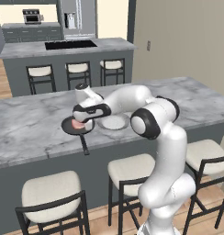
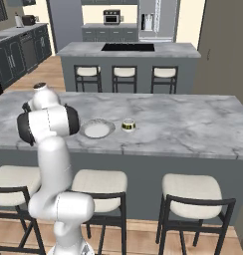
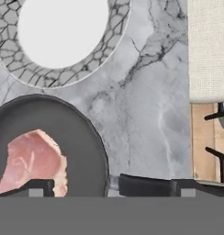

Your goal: Pick up the pan with the steak in it and place it on the dining table. Then place the steak on the plate.

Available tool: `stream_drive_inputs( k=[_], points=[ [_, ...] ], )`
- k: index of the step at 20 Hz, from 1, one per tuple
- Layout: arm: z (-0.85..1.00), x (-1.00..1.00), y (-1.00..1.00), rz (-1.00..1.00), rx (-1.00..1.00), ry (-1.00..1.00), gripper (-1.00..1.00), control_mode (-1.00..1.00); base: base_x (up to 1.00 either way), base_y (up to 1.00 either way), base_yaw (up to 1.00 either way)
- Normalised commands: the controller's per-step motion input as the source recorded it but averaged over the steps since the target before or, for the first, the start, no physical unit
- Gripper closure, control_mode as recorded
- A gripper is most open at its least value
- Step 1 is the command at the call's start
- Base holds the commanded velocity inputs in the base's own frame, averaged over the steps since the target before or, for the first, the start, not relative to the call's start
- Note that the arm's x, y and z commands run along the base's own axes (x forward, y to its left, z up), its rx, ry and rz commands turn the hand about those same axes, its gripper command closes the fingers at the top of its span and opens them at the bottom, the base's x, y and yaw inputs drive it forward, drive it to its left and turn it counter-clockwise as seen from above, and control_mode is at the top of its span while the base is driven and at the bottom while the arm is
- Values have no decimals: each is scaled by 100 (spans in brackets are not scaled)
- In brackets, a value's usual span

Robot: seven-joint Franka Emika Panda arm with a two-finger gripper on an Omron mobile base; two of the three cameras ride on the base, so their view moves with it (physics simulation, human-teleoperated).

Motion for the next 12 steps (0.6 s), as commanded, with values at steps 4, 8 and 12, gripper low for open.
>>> stream_drive_inputs(
  k=[4, 8, 12],
  points=[
    [-6, -5, 7, 0, -4, -8, -100, -100, 0, 0, 0],
    [-2, 3, 2, 0, 0, 0, -100, -100, 0, 0, 0],
    [-12, 16, 15, -5, 0, 0, -100, -100, 0, 0, 0]
  ],
)
